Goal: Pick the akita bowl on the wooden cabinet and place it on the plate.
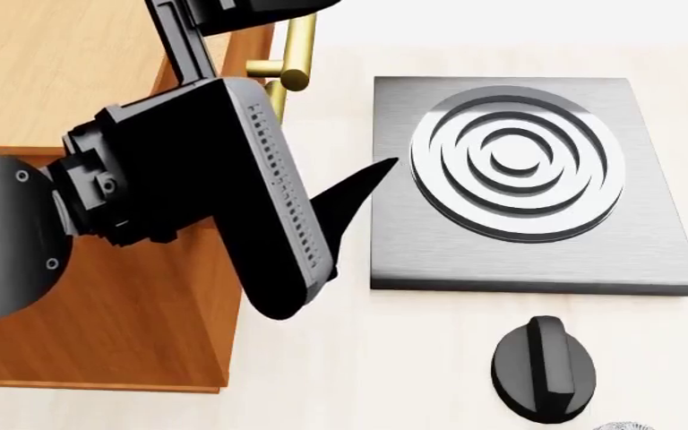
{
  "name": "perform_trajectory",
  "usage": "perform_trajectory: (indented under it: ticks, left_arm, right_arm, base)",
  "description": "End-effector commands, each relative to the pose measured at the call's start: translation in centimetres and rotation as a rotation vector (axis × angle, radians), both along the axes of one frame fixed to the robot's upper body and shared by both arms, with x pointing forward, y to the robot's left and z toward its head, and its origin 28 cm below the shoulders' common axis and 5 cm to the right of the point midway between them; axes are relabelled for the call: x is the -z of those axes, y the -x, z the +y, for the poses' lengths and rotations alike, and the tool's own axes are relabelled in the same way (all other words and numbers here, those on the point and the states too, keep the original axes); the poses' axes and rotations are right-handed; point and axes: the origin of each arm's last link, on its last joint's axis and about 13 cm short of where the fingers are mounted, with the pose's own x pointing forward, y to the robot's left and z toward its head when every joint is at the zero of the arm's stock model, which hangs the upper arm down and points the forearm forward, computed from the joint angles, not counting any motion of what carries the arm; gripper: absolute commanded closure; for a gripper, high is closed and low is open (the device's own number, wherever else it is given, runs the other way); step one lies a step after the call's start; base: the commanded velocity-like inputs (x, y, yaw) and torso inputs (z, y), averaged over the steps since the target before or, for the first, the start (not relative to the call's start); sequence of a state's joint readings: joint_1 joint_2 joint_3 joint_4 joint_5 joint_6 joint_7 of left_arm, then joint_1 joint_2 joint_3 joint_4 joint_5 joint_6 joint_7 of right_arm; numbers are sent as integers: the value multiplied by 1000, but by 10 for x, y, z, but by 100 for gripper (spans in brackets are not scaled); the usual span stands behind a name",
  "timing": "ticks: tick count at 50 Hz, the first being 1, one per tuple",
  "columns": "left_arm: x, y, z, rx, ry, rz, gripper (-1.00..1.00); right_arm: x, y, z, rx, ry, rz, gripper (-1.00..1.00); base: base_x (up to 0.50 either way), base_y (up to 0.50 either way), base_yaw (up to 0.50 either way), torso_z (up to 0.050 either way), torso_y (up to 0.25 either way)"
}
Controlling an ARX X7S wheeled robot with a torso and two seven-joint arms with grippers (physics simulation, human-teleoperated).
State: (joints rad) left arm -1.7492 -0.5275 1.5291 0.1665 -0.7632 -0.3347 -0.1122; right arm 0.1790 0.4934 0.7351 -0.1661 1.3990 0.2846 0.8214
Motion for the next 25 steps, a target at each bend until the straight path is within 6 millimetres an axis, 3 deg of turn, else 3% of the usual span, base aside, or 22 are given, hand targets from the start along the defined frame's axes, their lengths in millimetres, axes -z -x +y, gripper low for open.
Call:
perform_trajectory:
  ticks: [1, 25]
  left_arm:
    - [-8, 0, -4, 16, -10, -10, -100]
    - [-6, 1, -2, 12, -3, -9, -100]
  right_arm:
    - [-37, 1, 15, -53, 90, -94, -100]
    - [-109, 11, 56, -204, 291, -264, -100]
  base:
    - [0, 0, 0, 0, 0]
    - [0, 0, 0, 0, 0]
